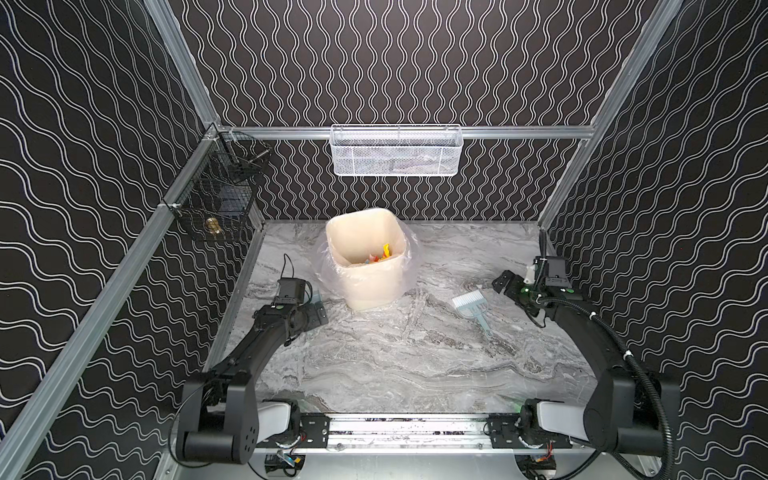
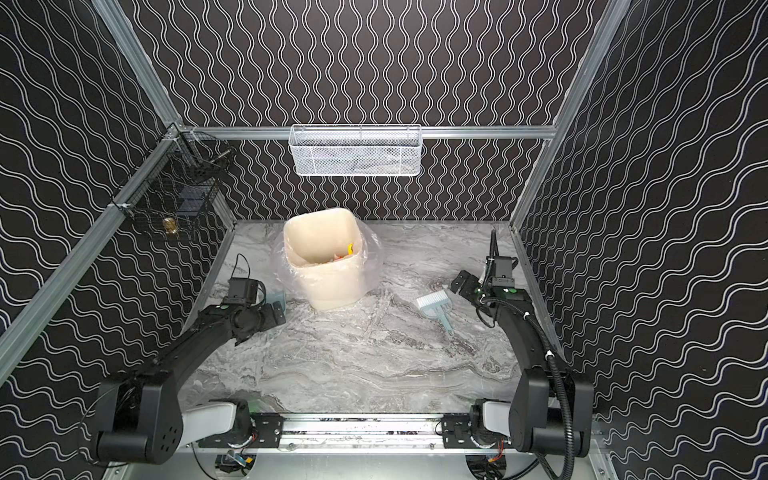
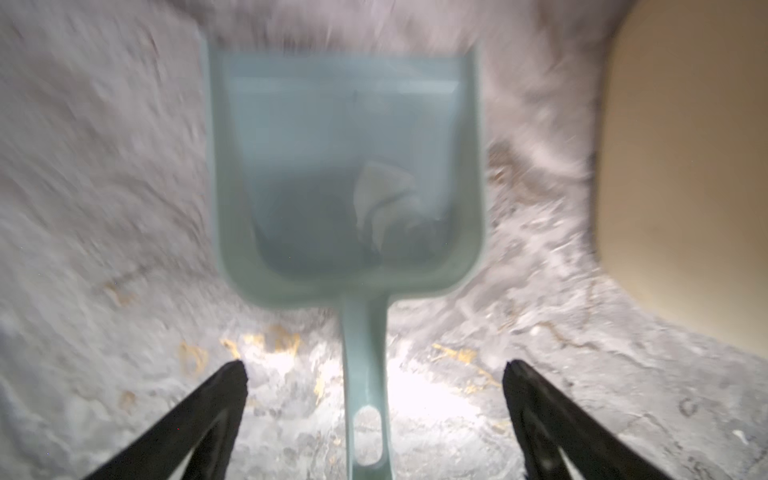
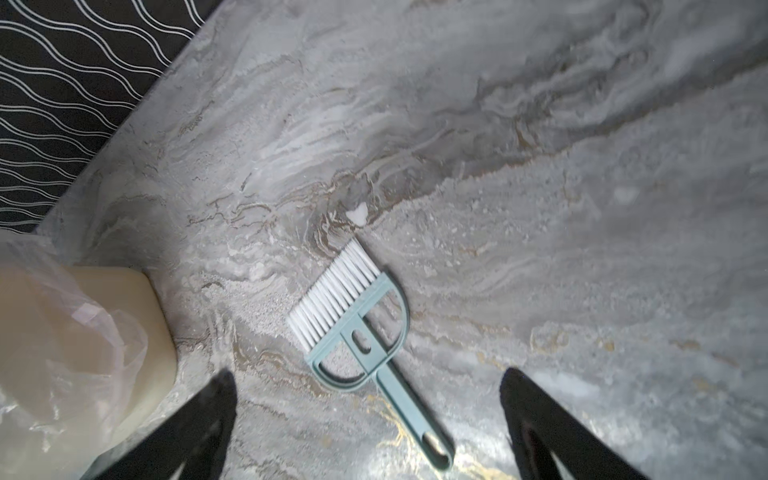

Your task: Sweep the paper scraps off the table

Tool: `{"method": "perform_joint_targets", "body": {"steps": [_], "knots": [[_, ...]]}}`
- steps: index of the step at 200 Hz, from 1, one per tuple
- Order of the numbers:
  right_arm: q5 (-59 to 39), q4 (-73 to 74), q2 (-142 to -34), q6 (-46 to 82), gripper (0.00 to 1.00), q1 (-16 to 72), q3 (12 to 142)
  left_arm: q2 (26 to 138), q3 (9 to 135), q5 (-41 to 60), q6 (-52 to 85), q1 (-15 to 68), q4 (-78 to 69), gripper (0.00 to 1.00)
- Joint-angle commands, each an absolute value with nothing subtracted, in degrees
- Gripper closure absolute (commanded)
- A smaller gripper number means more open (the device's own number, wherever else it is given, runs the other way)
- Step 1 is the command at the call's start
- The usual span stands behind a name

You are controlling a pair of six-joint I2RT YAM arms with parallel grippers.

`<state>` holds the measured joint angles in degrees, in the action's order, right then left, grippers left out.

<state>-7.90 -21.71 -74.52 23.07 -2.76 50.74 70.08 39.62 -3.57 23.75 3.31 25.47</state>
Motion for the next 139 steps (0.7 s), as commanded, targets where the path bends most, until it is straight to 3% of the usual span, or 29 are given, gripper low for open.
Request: {"method": "perform_joint_targets", "body": {"steps": [1, 80, 108, 139], "knots": [[-2.4, -10.4, -75.5, 16.8, 0.00, -1.4, 49.5, 67.3, 40.0, -5.9, 15.1, 3.2, 18.3, 0.02], [9.0, 40.8, -79.4, 0.0, 0.00, 1.2, 25.5, 74.9, 31.5, -2.1, -4.2, 1.1, -21.5, 0.01], [11.2, 49.1, -82.6, -1.1, 0.00, 1.1, 22.9, 79.0, 27.6, 3.5, -3.8, 0.1, -35.6, 0.01], [12.8, 58.6, -86.1, -1.3, 0.00, 1.1, 19.6, 82.4, 25.6, 5.4, -2.6, 0.1, -40.8, 0.01]]}}
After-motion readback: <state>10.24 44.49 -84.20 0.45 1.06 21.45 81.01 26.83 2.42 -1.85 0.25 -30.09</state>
